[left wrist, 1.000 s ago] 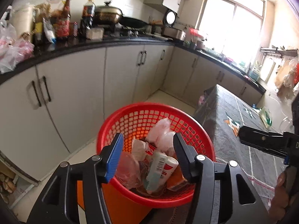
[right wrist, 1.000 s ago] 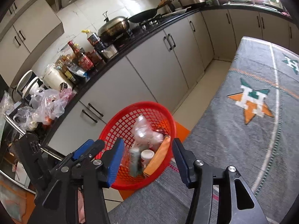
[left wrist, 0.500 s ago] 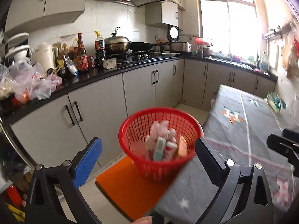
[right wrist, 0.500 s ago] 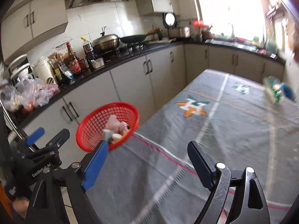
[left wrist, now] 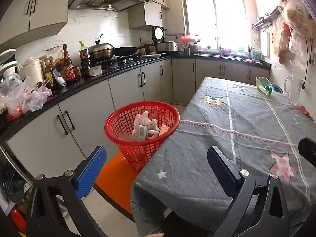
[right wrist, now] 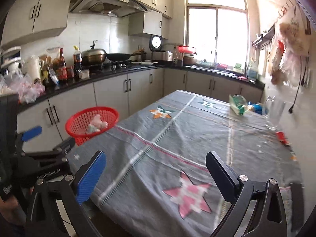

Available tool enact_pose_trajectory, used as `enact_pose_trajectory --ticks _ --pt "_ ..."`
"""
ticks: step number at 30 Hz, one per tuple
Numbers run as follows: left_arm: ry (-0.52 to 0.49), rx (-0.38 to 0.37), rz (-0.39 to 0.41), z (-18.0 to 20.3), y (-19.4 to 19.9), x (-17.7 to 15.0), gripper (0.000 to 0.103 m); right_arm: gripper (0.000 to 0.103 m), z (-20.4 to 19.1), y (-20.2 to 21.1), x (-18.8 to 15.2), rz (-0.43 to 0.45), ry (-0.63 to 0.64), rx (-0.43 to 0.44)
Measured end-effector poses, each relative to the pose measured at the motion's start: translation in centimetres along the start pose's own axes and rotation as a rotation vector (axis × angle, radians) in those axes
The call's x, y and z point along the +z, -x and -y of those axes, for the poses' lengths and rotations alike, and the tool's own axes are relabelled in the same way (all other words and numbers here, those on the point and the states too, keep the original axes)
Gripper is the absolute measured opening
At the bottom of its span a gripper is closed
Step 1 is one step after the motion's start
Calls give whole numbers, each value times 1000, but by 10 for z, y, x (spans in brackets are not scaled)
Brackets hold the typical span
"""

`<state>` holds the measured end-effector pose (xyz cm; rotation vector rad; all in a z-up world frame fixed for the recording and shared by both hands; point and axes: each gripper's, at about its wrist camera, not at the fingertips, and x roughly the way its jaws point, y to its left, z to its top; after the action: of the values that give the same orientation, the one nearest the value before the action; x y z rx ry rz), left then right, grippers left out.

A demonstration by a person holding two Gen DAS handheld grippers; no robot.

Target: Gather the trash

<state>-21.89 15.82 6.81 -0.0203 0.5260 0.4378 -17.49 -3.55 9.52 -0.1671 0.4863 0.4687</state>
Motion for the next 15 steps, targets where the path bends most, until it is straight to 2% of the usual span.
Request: enact_pose_trajectory --ticks 5,15 --pt "2 7 -6 1 -1 -4 101 103 3 2 -8 -17 8 -33" --pt "28 22 -22 -10 -9 -7 102 103 -3 -6 -12 -45 14 -28"
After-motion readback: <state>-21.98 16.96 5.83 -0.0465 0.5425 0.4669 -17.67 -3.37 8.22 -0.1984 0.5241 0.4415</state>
